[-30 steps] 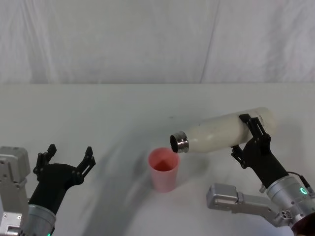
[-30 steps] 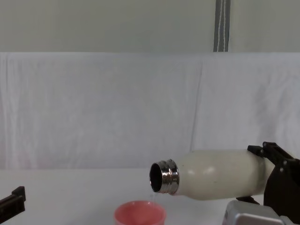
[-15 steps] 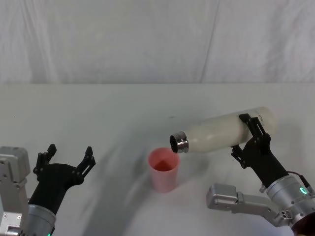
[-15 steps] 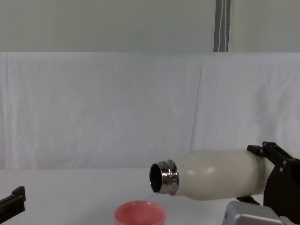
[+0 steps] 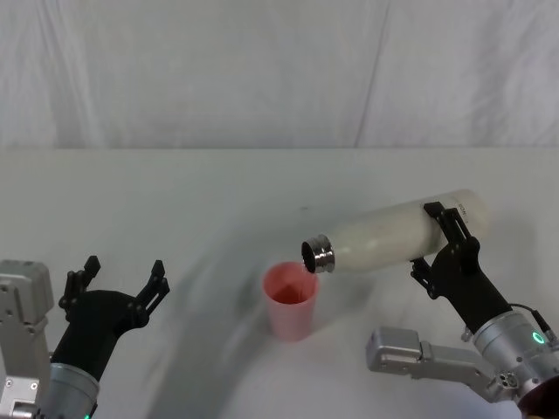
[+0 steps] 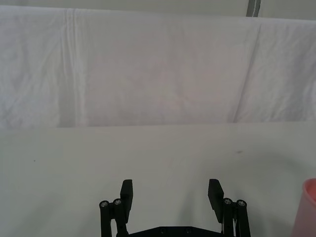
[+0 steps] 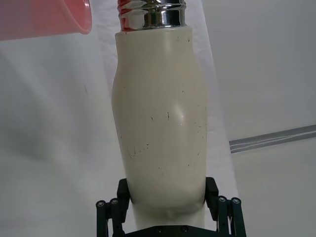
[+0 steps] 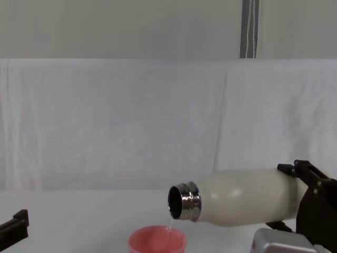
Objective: Grasp the thermos with one hand and pour water into the cup lid.
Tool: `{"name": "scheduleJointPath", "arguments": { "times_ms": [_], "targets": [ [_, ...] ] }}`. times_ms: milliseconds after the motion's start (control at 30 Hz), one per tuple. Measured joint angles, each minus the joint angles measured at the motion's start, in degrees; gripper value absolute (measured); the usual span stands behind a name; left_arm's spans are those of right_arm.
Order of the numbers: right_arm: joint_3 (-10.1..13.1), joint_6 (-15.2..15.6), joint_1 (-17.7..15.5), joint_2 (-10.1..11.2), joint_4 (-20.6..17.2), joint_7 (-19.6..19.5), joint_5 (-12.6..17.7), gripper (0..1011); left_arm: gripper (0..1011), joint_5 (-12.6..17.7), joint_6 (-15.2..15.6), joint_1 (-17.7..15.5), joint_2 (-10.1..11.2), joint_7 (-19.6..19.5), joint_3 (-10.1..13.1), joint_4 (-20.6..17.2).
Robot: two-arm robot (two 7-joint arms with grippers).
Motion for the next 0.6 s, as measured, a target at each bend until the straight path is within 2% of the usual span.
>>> {"name": "scheduleJointPath", "arguments": {
  "times_ms": [600],
  "targets": [
    [-0.13, -0.07, 0.21, 0.05, 0.12, 0.05, 0.00, 950, 1001, 0.00, 0.00, 0.00, 0.00, 0.00, 0.00, 0.00]
  ]
}}
